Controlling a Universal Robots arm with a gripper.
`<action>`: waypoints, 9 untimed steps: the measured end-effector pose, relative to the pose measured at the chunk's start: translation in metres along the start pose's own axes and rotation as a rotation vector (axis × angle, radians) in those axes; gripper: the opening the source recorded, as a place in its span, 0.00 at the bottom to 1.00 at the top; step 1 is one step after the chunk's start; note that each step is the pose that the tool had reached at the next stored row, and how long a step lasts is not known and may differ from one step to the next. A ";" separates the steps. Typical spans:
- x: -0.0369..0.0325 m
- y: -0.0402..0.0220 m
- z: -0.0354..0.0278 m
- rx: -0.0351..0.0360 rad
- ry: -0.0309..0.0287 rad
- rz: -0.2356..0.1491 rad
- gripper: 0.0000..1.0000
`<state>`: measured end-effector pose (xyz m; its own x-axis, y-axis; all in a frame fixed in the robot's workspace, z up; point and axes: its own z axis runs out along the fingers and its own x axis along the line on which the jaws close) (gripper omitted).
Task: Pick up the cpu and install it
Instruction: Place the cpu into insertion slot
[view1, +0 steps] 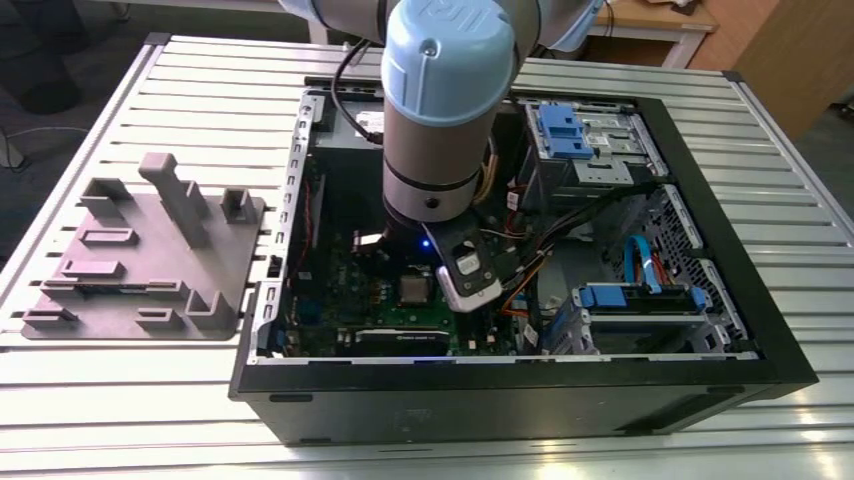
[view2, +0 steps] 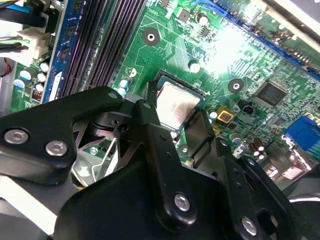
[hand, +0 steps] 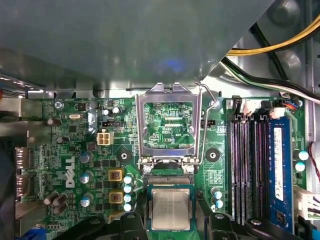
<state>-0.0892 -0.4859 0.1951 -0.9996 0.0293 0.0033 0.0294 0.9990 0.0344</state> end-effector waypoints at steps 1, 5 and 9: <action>0.0000 0.0002 0.0005 0.0001 0.0000 0.000 0.47; 0.0000 0.0006 0.0025 0.0002 0.0001 0.000 0.47; 0.0000 0.0009 0.0030 0.0001 0.0000 0.000 0.47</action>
<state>-0.0892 -0.4849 0.1922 -0.9996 0.0293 0.0033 0.0294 0.9990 0.0343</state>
